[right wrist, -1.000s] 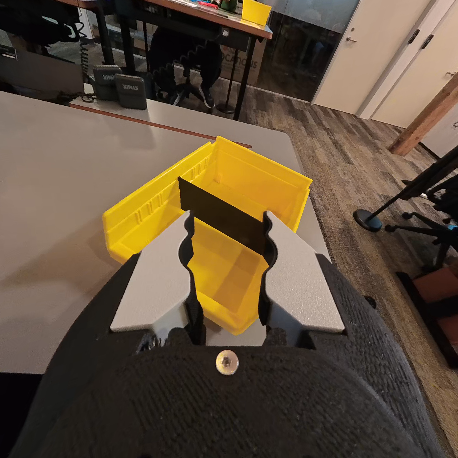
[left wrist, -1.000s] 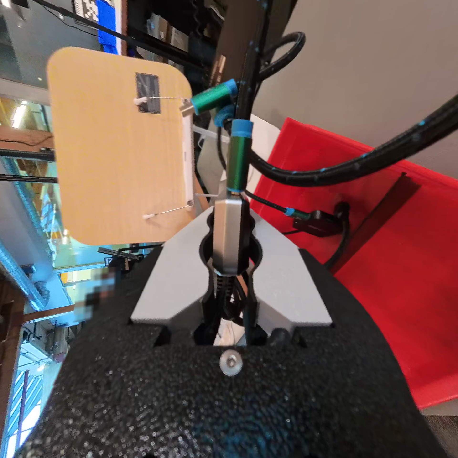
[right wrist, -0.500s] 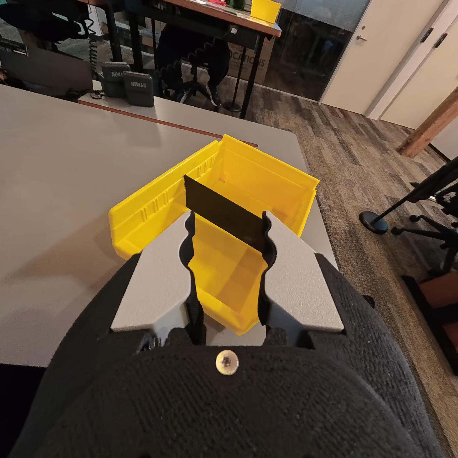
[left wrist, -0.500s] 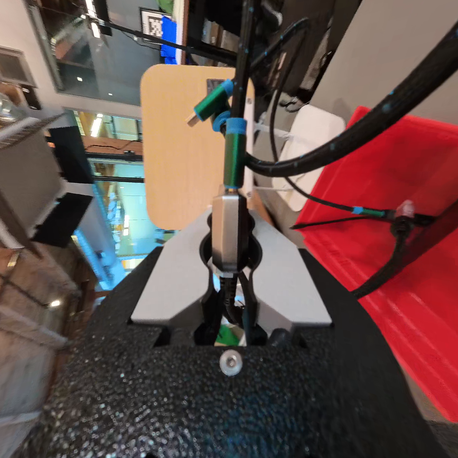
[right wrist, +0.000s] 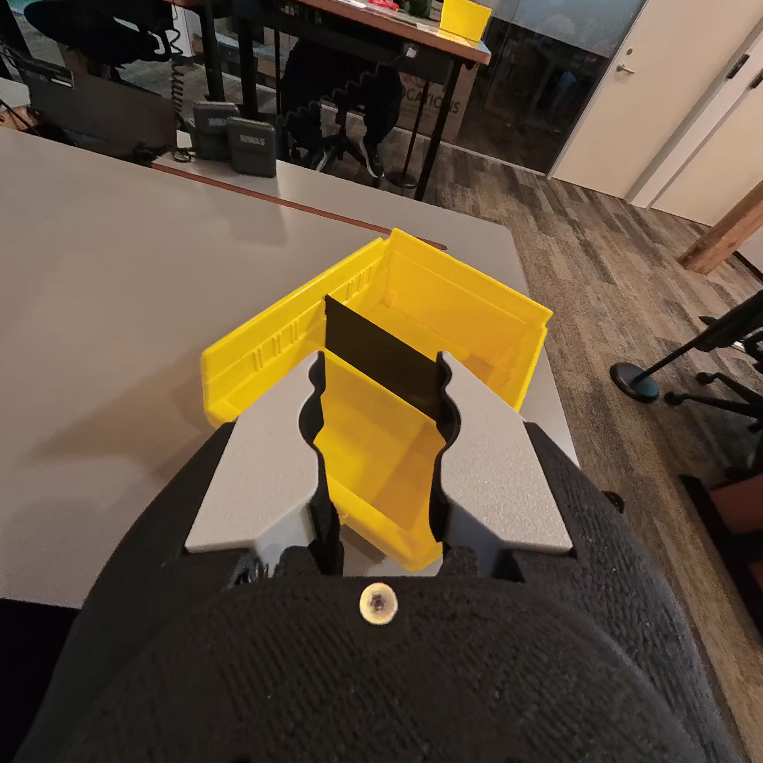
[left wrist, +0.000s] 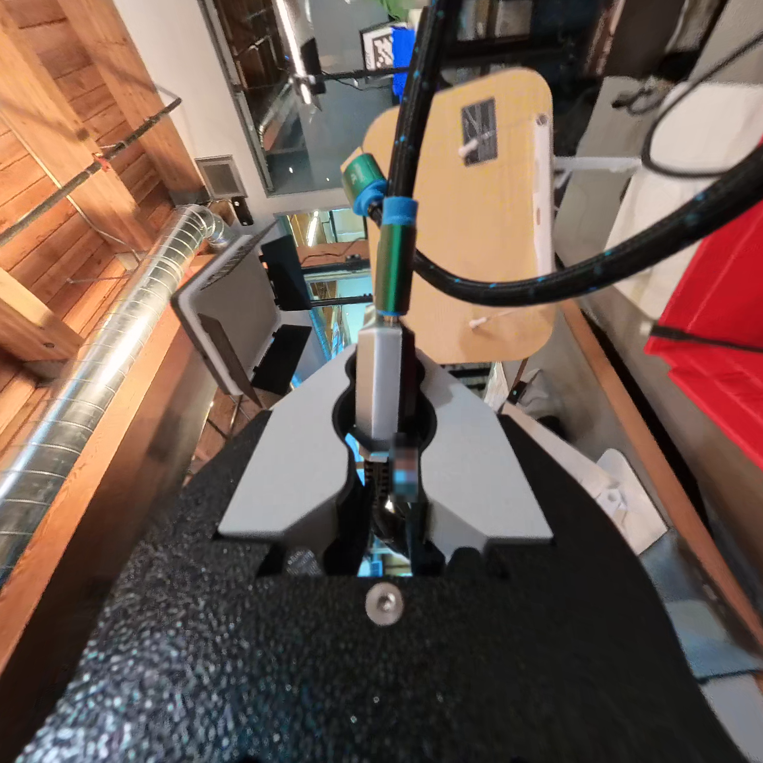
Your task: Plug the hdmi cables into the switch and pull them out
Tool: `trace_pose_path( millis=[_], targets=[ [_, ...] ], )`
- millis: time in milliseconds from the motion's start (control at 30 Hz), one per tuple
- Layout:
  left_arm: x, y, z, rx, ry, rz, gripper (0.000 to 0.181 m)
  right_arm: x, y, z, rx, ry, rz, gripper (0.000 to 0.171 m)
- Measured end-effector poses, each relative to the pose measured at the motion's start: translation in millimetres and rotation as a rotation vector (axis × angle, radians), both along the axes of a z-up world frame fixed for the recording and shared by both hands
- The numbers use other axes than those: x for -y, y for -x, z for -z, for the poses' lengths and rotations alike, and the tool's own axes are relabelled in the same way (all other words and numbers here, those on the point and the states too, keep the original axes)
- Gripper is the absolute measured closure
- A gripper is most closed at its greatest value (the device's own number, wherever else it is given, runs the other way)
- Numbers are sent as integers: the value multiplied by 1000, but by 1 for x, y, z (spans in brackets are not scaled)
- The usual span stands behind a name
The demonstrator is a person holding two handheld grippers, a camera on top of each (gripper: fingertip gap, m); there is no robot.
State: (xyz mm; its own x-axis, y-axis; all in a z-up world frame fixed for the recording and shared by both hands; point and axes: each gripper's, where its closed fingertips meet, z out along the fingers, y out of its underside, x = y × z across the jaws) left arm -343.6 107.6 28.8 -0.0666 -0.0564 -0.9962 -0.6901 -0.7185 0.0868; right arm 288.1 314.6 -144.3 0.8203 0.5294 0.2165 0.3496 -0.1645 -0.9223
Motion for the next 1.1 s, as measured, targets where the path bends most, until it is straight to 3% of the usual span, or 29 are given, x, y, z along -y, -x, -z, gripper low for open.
trace_pose_path(
  millis=[233, 467, 733, 933, 1100],
  targets=[
    [-32, -114, -38, 84, -232, 322, 162, 6, 18, -23, 37, -151, -44, 120],
    [-74, -256, -20, 247, -361, 697, 162, 14, 20, -52, 53, -345, -46, 124],
    [-129, -338, 66, 190, -278, 916, 161, 3, 3, -47, 87, -372, -1, 125],
    [-153, -342, 151, 111, -162, 933, 162, 3, 11, -47, 83, -403, -46, 125],
    [-167, -336, 205, 134, -70, 907, 161, 25, 68, -51, 116, -509, -248, 125]
  ],
)
